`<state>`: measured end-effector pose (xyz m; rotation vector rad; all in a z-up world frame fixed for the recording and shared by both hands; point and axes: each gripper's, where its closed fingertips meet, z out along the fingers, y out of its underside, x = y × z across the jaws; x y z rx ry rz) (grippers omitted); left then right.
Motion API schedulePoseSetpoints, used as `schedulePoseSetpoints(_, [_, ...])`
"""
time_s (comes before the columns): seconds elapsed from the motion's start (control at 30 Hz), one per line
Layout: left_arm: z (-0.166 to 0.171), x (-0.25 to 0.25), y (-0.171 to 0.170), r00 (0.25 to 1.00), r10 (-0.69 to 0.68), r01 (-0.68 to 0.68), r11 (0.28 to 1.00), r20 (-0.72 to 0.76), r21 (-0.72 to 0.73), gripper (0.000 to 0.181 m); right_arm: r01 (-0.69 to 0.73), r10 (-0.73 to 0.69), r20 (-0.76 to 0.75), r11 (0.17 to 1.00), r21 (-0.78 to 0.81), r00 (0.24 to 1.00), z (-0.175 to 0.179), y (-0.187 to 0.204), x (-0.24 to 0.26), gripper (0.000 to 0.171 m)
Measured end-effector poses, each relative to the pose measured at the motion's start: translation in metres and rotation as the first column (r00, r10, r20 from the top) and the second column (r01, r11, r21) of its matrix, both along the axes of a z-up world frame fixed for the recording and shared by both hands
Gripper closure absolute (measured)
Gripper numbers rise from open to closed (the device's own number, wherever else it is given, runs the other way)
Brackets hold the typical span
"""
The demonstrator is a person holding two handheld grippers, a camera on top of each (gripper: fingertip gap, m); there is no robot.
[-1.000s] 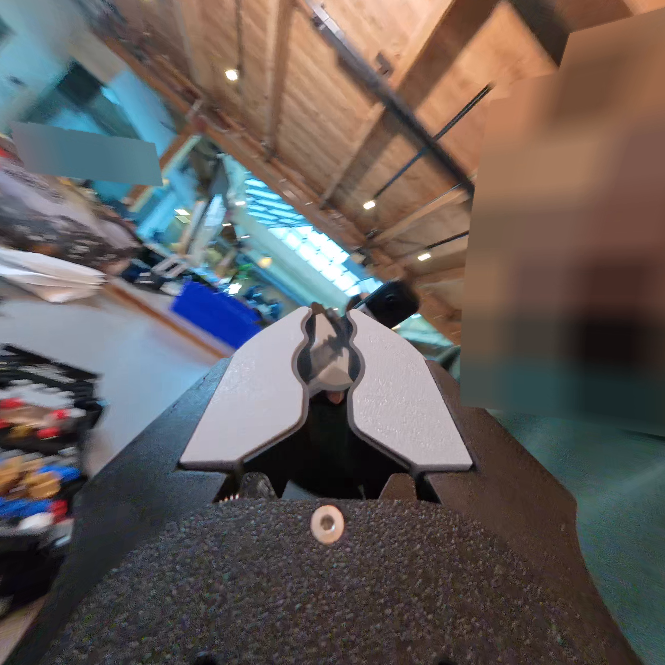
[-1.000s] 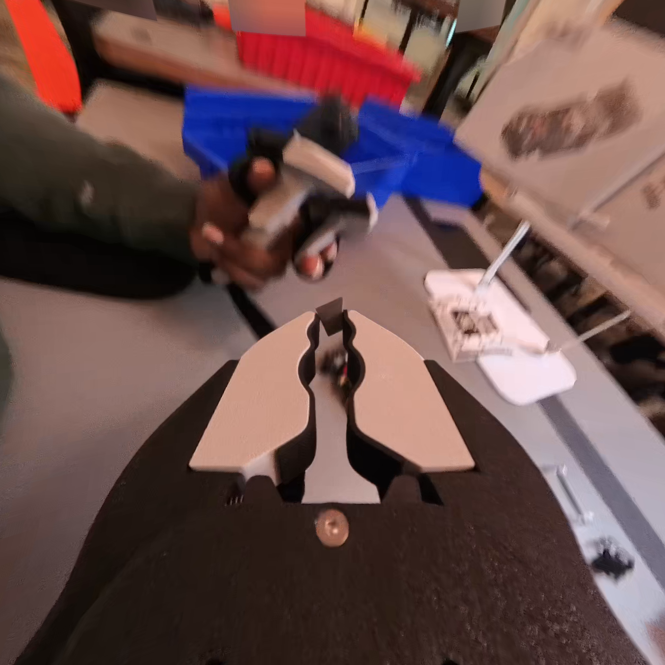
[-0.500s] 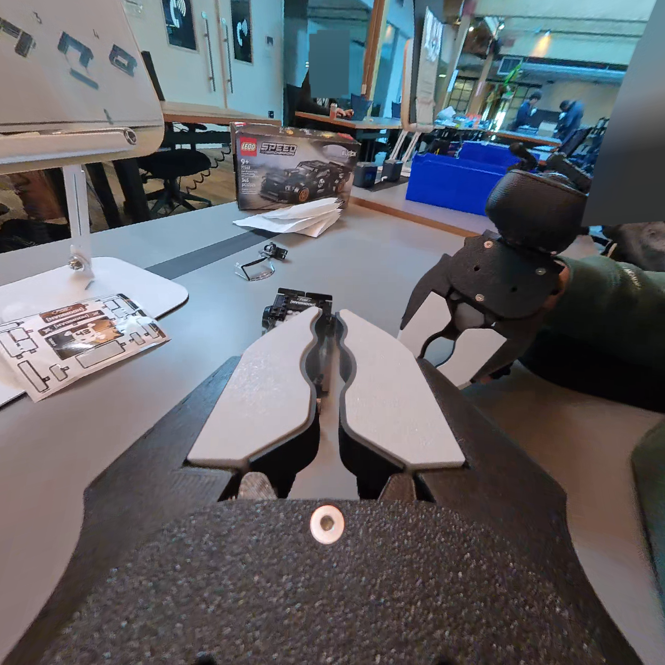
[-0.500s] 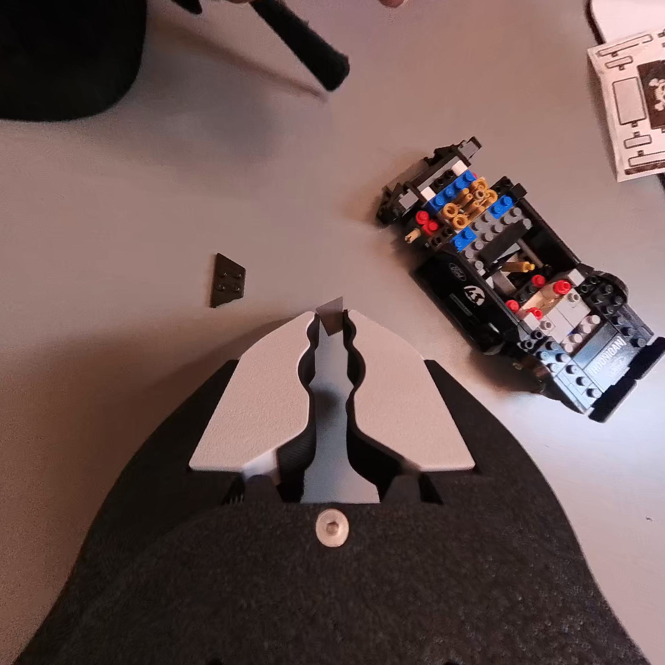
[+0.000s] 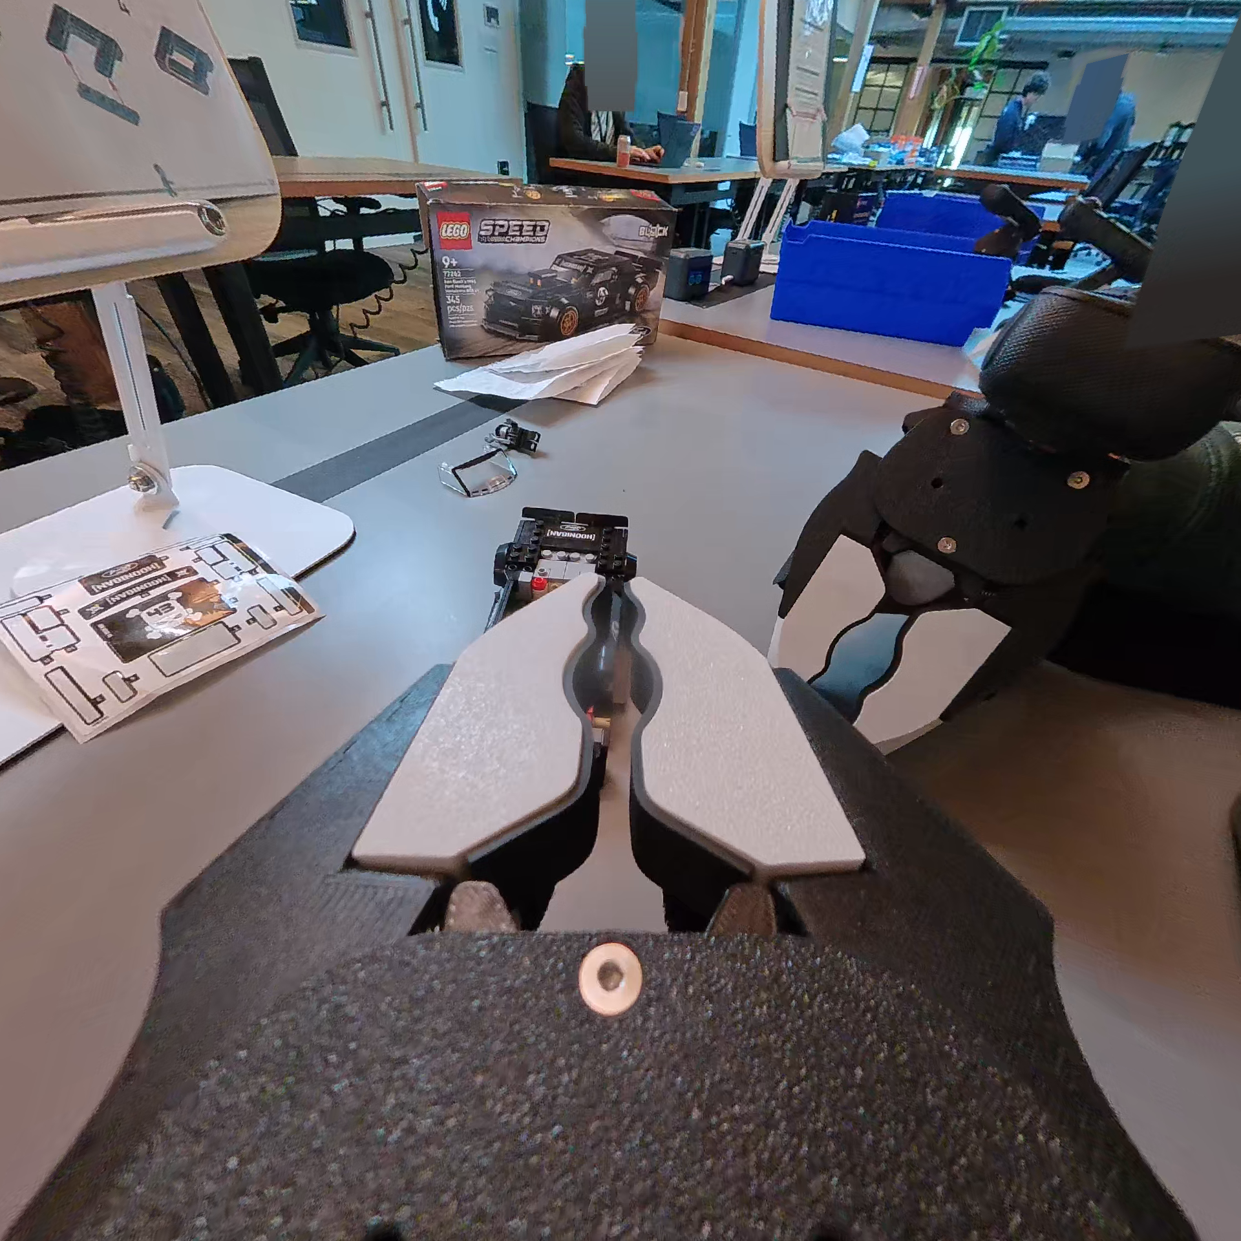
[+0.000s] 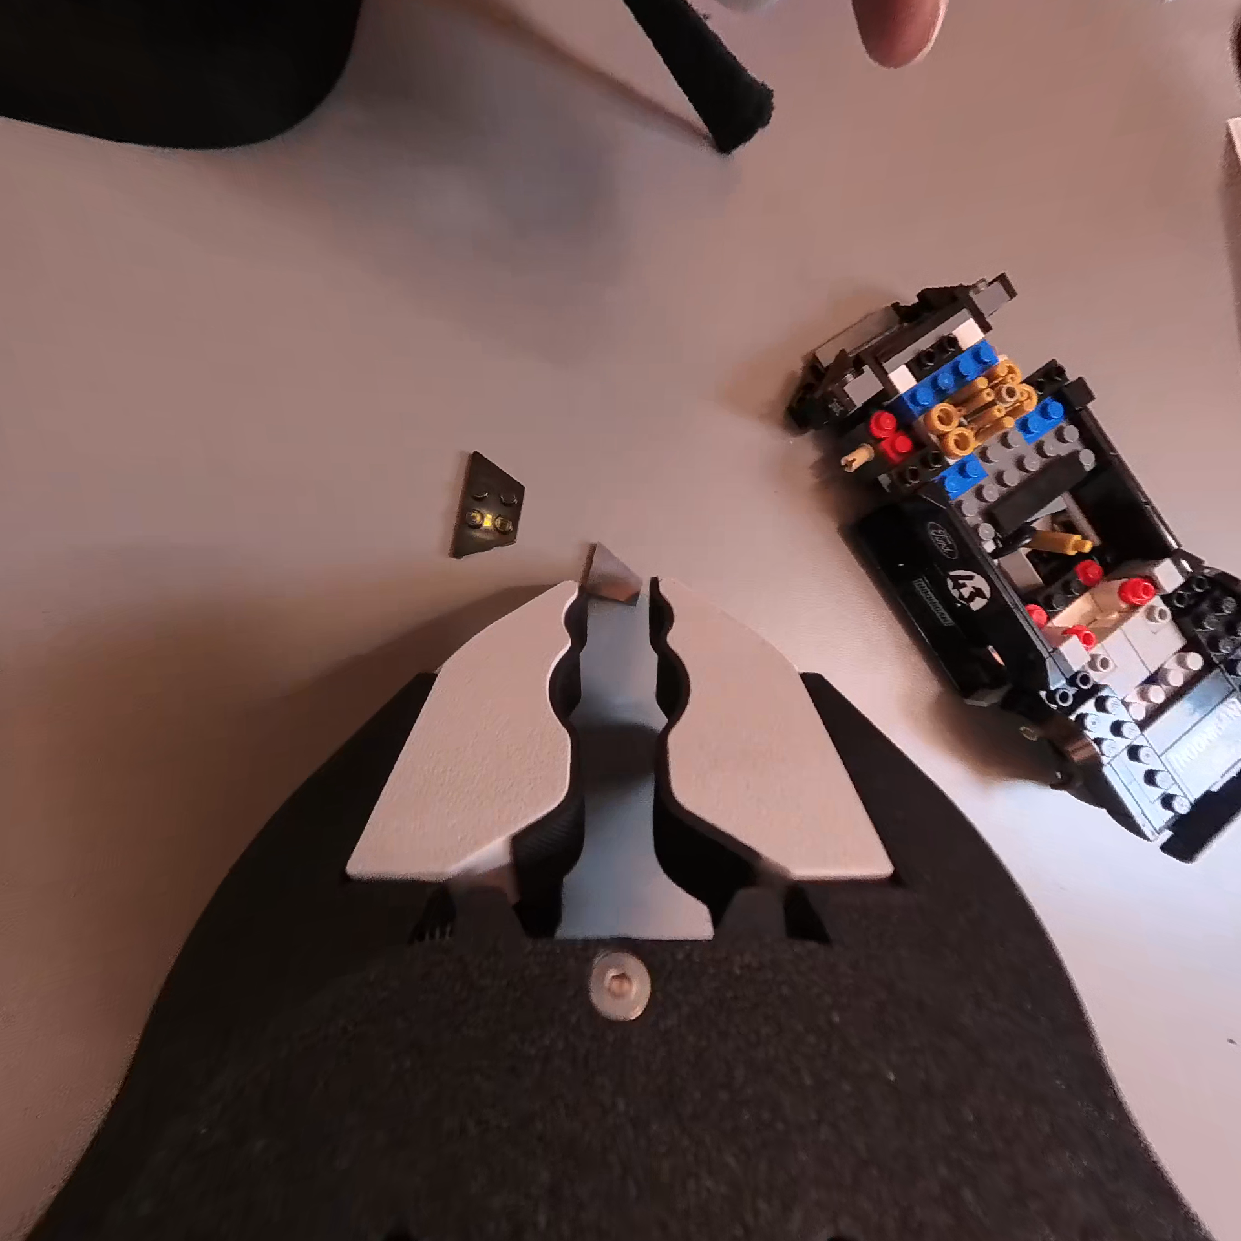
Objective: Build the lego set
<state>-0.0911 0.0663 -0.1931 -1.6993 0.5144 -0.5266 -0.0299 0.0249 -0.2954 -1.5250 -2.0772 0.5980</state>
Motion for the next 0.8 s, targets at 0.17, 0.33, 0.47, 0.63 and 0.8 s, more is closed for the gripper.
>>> schedulePoseSetpoints(0.17, [-0.001,0.000,0.000,1.000,0.003,-0.003,1.000,-0.010,0.001,0.179,0.001,-0.001,-0.029,1.000,-0.005,1.000,0.005,0.003,0.001,0.151])
schedulePoseSetpoints(0.33, [-0.001,-0.002,0.000,1.000,0.011,-0.011,1.000,-0.023,0.008,0.179,0.046,-0.051,-0.137,0.998,-0.037,0.989,0.027,0.015,0.000,0.149])
schedulePoseSetpoints(0.47, [-0.003,-0.006,0.001,0.999,0.022,-0.022,1.000,-0.050,0.011,0.179,0.115,-0.123,-0.223,0.992,-0.049,0.967,0.043,0.032,0.006,0.144])
schedulePoseSetpoints(0.63, [-0.008,-0.008,0.002,0.995,0.032,-0.031,0.999,-0.096,0.010,0.178,0.174,-0.185,-0.275,0.983,-0.063,0.943,0.050,0.048,0.022,0.135])
schedulePoseSetpoints(0.8, [-0.014,-0.010,0.003,0.987,0.037,-0.035,0.999,-0.155,0.012,0.178,0.162,-0.176,-0.272,0.984,-0.073,0.946,0.046,0.045,0.029,0.134])
